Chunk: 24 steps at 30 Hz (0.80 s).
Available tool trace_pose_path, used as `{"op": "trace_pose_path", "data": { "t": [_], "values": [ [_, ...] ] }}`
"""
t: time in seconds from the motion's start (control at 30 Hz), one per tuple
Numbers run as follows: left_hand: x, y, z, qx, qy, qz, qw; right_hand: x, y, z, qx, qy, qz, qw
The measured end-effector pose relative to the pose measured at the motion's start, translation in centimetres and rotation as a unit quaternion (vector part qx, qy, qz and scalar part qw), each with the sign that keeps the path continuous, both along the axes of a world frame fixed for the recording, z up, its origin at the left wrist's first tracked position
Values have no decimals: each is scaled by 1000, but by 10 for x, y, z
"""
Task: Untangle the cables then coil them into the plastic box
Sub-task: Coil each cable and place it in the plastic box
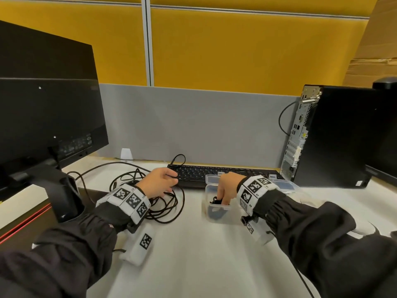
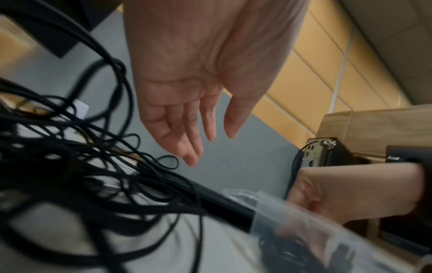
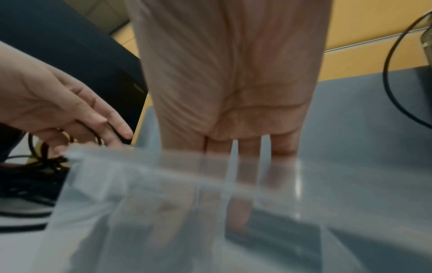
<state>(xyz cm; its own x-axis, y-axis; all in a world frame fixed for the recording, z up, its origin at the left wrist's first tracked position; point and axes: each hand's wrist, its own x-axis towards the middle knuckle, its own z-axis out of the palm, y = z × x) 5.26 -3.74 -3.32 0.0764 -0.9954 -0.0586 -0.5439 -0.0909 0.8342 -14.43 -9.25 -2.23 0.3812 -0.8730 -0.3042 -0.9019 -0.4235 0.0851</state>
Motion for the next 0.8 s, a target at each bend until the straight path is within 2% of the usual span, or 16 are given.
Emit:
{"op": "trace_pose_path", "data": {
  "t": [0.13, 0.3, 0.43, 0.6, 0.8],
  "values": [
    [-1, 1, -9, -16, -99, -22, 995, 6, 9, -1, -61, 1, 7, 998],
    [-41, 2, -16, -47, -196, -143, 969, 10, 11, 2, -64, 19, 12, 998],
    [-54, -4, -11, -87, -227, -166, 956, 3, 9, 5, -17, 55, 12, 998],
    [-60, -7, -10, -72, -256, -199, 943, -3, 0, 15, 32, 112, 30, 993],
    [-63, -13, -15, -69, -249, -193, 947, 1, 10, 5, 19, 125, 52, 991]
  ]
}}
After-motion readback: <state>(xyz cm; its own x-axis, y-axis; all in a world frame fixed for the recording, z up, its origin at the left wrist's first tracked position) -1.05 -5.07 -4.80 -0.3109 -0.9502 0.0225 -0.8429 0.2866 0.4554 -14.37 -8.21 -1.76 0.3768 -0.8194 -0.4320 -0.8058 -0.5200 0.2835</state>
